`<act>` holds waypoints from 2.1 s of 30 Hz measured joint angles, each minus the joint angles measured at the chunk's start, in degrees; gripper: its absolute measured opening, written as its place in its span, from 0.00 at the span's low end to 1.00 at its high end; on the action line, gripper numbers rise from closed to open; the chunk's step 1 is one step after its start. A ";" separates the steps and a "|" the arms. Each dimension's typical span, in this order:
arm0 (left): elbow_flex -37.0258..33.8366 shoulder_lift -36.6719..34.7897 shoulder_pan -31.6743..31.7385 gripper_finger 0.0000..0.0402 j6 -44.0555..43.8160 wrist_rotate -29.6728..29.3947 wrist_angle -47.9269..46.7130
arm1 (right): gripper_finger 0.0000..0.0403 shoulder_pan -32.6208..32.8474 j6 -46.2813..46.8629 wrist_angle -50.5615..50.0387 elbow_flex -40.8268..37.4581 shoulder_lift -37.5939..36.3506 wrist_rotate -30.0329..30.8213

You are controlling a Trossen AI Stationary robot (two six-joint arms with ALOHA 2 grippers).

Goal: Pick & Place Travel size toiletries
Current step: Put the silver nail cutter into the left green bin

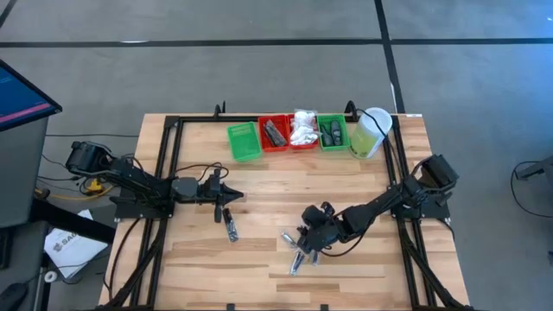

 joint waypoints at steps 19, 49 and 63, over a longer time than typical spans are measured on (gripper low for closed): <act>-0.11 0.00 0.00 0.00 0.62 0.19 0.76 | 0.39 -1.73 -3.90 -8.27 8.80 10.17 -6.28; -0.11 0.00 0.00 0.00 0.61 0.00 0.80 | 0.12 -1.11 -8.53 -15.70 9.61 9.39 -7.51; -0.11 0.00 0.02 0.00 0.61 0.21 0.79 | 0.12 -9.15 -25.31 -17.06 12.25 0.84 -4.35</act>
